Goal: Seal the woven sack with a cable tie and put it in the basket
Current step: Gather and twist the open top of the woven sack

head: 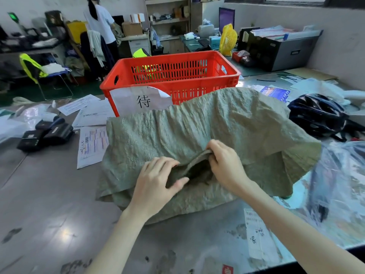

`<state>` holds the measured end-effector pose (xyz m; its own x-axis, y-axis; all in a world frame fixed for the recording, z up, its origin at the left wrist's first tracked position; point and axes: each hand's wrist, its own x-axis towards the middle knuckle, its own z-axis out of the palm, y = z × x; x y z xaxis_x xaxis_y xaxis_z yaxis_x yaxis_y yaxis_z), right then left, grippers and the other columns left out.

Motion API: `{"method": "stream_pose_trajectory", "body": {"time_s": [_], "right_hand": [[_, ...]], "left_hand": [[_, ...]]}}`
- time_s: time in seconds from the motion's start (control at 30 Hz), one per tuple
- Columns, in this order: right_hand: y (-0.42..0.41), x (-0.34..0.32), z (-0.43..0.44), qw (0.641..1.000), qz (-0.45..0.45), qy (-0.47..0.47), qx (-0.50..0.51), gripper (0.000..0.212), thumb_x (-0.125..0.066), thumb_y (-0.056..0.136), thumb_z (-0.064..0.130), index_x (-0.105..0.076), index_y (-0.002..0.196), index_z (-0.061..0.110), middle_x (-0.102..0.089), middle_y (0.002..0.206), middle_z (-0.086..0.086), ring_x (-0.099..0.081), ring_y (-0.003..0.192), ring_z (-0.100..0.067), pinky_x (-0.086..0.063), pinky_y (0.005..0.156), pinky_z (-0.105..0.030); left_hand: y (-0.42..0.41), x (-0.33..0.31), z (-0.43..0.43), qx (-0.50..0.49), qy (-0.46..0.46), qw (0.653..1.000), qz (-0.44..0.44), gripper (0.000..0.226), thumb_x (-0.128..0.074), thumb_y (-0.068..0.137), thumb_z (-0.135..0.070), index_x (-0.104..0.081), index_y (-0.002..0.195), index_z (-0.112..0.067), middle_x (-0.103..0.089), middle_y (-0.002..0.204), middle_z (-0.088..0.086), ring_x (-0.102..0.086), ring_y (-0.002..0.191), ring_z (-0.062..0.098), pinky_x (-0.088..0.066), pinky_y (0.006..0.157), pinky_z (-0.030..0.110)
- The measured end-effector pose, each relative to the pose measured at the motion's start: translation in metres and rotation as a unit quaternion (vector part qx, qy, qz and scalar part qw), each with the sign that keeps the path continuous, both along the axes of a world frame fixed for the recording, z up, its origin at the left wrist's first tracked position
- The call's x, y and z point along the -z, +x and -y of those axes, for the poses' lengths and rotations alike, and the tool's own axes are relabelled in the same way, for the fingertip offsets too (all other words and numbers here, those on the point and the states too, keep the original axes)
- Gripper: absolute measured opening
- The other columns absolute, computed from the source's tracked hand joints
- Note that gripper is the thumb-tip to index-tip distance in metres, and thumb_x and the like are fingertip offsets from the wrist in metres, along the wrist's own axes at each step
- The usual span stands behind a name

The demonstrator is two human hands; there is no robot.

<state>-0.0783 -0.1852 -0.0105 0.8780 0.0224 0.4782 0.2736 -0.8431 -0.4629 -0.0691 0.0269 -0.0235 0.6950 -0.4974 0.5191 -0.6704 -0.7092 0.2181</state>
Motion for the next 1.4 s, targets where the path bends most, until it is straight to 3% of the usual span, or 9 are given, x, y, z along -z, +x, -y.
{"method": "stream_pose_trajectory", "body": {"time_s": [0.1, 0.3, 0.47, 0.57, 0.73, 0.93, 1.1, 1.3, 1.4], "right_hand": [[-0.006, -0.009, 0.019, 0.998, 0.050, 0.025, 0.041, 0.012, -0.039, 0.072, -0.001, -0.046, 0.081, 0.004, -0.052, 0.078, -0.011, -0.052, 0.072, -0.033, -0.044, 0.058, -0.043], [-0.013, -0.016, 0.077, 0.981, 0.103, 0.061, 0.155, 0.017, -0.037, 0.069, -0.002, -0.049, 0.079, 0.002, -0.050, 0.074, -0.011, -0.052, 0.068, -0.034, -0.043, 0.059, -0.043], [-0.024, -0.012, 0.100, 0.977, 0.037, 0.001, 0.211, 0.020, -0.044, 0.071, -0.011, -0.049, 0.086, 0.002, -0.055, 0.084, -0.020, -0.052, 0.074, -0.037, -0.041, 0.061, -0.041], [-0.035, -0.011, 0.092, 0.986, 0.005, -0.084, 0.147, 0.045, -0.053, 0.058, -0.015, -0.051, 0.100, 0.002, -0.055, 0.099, -0.017, -0.052, 0.089, -0.038, -0.039, 0.072, -0.041], [-0.064, 0.001, 0.069, 0.962, 0.003, -0.270, 0.049, 0.095, -0.070, 0.045, 0.001, -0.040, 0.133, 0.018, -0.040, 0.143, -0.013, -0.036, 0.127, -0.034, -0.026, 0.098, -0.044], [-0.078, 0.017, 0.047, 0.950, 0.062, -0.305, 0.021, 0.064, -0.070, 0.060, 0.017, -0.047, 0.120, 0.015, -0.057, 0.132, -0.009, -0.048, 0.123, -0.029, -0.030, 0.099, -0.047], [-0.072, 0.016, 0.048, 0.965, 0.137, -0.221, 0.018, 0.026, -0.043, 0.082, 0.006, -0.047, 0.108, 0.012, -0.062, 0.082, -0.006, -0.059, 0.073, -0.027, -0.036, 0.083, -0.035], [-0.062, 0.015, 0.089, 0.979, 0.105, -0.158, 0.073, 0.023, -0.054, 0.075, 0.001, -0.072, 0.086, 0.009, -0.059, 0.085, -0.015, -0.054, 0.076, -0.028, -0.029, 0.069, -0.033], [-0.062, 0.015, 0.109, 0.978, 0.075, -0.174, 0.089, 0.018, -0.057, 0.073, 0.000, -0.072, 0.076, 0.009, -0.059, 0.088, -0.016, -0.054, 0.076, -0.029, -0.029, 0.068, -0.034]], "left_hand": [[-0.006, -0.002, 0.006, -0.025, 0.065, 0.997, 0.029, 0.053, -0.062, 0.083, -0.053, -0.060, 0.119, -0.013, -0.062, 0.119, 0.002, -0.055, 0.110, 0.019, -0.040, 0.092, 0.035], [-0.002, 0.002, 0.001, -0.098, 0.117, 0.988, 0.023, 0.061, -0.085, 0.058, -0.018, -0.062, 0.114, -0.013, -0.059, 0.129, 0.007, -0.054, 0.121, 0.028, -0.032, 0.095, 0.043], [-0.002, 0.002, 0.013, -0.050, 0.043, 0.997, 0.030, 0.047, -0.079, 0.055, 0.011, -0.062, 0.096, -0.006, -0.070, 0.092, 0.008, -0.069, 0.084, 0.028, -0.050, 0.068, 0.036], [-0.006, -0.001, 0.026, -0.026, 0.002, 1.000, 0.005, 0.047, -0.074, 0.061, 0.015, -0.057, 0.100, -0.004, -0.071, 0.090, 0.011, -0.071, 0.068, 0.028, -0.049, 0.043, 0.029], [-0.017, -0.005, 0.047, 0.025, -0.029, 0.999, -0.033, 0.037, -0.064, 0.074, 0.006, -0.049, 0.102, -0.012, -0.070, 0.092, 0.009, -0.068, 0.060, 0.030, -0.050, 0.040, 0.034], [-0.036, -0.007, 0.077, 0.046, -0.158, 0.976, -0.142, 0.012, -0.055, 0.090, -0.004, -0.056, 0.100, -0.011, -0.068, 0.093, 0.002, -0.064, 0.083, 0.022, -0.050, 0.067, 0.037], [-0.050, -0.010, 0.085, 0.080, -0.254, 0.931, -0.250, 0.005, -0.053, 0.095, -0.017, -0.056, 0.097, -0.020, -0.062, 0.087, -0.008, -0.058, 0.080, 0.010, -0.043, 0.067, 0.024], [-0.064, 0.005, 0.061, 0.140, -0.247, 0.852, -0.440, 0.037, -0.055, 0.092, -0.041, -0.052, 0.128, -0.032, -0.058, 0.123, -0.014, -0.053, 0.117, 0.001, -0.044, 0.097, 0.025], [-0.068, 0.012, 0.047, 0.135, -0.293, 0.802, -0.504, 0.039, -0.050, 0.091, -0.040, -0.057, 0.126, -0.026, -0.066, 0.119, -0.012, -0.059, 0.115, 0.004, -0.046, 0.096, 0.022]]}}
